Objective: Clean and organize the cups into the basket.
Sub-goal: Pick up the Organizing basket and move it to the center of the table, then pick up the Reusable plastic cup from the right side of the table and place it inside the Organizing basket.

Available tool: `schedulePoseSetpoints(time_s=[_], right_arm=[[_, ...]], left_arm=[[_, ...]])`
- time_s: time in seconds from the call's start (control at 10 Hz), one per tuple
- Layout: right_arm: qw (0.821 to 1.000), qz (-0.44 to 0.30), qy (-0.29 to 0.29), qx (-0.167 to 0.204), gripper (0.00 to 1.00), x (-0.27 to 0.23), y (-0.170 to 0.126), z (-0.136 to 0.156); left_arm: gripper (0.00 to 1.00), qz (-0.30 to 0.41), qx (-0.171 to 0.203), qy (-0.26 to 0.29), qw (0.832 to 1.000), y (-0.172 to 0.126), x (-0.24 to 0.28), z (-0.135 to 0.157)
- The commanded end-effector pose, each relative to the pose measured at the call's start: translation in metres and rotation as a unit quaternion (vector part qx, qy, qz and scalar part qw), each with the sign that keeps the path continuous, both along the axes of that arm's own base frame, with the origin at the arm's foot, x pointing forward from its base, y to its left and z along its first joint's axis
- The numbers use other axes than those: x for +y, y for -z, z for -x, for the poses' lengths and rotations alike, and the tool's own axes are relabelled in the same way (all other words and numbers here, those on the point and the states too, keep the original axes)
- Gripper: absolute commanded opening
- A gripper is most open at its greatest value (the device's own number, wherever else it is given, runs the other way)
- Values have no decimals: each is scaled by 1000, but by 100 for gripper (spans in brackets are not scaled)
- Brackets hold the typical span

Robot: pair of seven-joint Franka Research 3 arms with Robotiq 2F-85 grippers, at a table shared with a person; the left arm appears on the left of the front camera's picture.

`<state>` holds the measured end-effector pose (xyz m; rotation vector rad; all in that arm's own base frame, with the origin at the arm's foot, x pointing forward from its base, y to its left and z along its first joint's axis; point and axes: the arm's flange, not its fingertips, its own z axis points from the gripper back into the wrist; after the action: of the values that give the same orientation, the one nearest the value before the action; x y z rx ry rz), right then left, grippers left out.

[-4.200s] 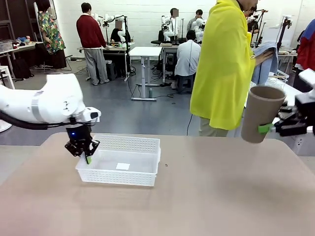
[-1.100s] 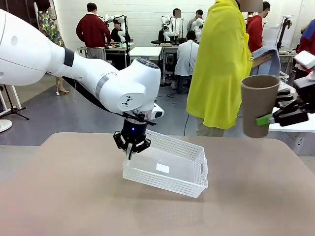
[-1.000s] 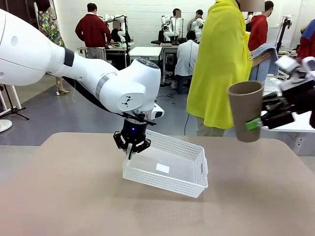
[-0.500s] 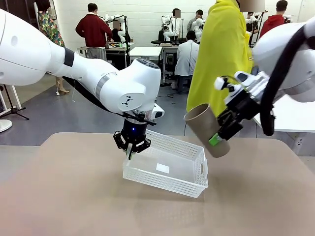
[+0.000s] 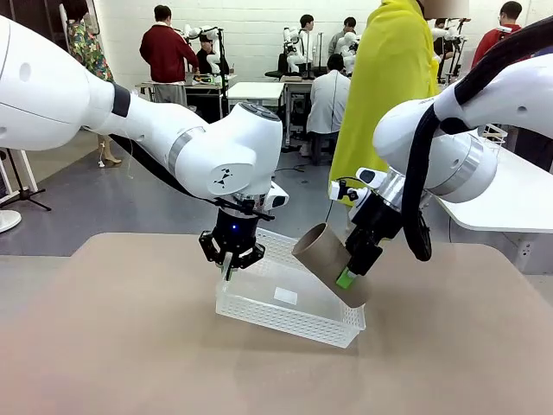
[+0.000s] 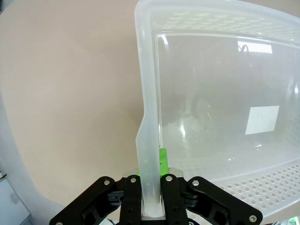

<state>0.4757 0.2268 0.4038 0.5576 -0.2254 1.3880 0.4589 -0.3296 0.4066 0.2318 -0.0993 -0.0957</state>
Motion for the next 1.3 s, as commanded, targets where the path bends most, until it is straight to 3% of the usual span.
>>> schedulePoseSetpoints(time_s=[0.0, 0.3, 0.5, 0.7, 1.2], right_arm=[[1000, 0, 0, 0, 82, 0, 0, 0], [1000, 0, -1, 1, 82, 0, 0, 0], [997, 64, -30, -20, 82, 35, 1, 3], [996, 70, -52, -23, 82, 55, 5, -6], [992, 110, -57, -19, 82, 79, 39, -5]], left_arm=[[0, -5, -3, 5, 1000, 2, -1, 3], [0, -5, -3, 5, 1000, 2, -1, 3], [0, -5, -3, 5, 1000, 2, -1, 3], [0, -5, -3, 5, 1000, 2, -1, 3], [0, -5, -3, 5, 1000, 2, -1, 3]])
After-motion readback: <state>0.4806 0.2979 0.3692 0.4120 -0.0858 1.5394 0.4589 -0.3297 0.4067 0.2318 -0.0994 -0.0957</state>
